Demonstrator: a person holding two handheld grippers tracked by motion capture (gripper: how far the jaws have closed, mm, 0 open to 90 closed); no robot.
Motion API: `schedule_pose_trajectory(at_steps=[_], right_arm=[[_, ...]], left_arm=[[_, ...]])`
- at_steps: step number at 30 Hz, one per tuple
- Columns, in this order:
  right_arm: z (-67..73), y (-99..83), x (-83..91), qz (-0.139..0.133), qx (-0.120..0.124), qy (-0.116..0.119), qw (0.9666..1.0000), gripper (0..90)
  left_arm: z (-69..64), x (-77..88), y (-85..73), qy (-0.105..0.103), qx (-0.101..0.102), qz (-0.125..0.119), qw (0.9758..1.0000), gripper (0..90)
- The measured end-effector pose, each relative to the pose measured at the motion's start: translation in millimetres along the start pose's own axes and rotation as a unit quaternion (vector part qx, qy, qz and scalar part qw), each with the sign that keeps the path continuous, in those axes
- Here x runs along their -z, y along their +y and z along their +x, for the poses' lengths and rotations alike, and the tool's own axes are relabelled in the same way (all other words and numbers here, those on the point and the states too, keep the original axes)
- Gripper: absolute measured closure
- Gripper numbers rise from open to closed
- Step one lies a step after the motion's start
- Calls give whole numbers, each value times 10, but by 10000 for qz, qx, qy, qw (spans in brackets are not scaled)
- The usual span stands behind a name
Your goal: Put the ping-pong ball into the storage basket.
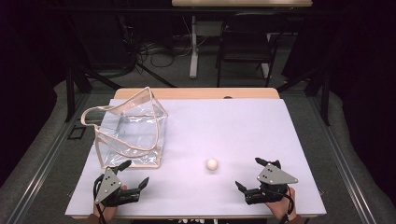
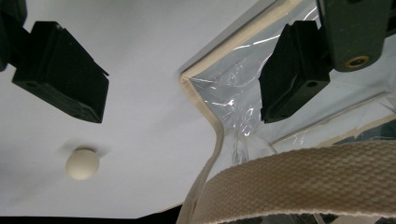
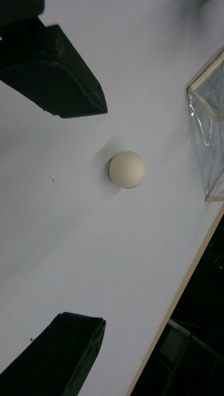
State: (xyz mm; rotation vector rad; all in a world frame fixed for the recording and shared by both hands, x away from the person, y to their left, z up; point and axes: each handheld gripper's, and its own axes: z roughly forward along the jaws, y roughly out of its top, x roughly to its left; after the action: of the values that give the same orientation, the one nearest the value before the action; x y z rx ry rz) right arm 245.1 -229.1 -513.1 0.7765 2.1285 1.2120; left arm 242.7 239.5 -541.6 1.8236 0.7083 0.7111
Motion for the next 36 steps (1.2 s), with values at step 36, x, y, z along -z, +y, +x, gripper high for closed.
schedule_pose_trajectory(at_steps=[36], right_arm=[[-5, 313, -400, 284, 23, 280, 9992, 4]], left_arm=[[0, -16, 0, -39, -20, -30, 10000, 158]])
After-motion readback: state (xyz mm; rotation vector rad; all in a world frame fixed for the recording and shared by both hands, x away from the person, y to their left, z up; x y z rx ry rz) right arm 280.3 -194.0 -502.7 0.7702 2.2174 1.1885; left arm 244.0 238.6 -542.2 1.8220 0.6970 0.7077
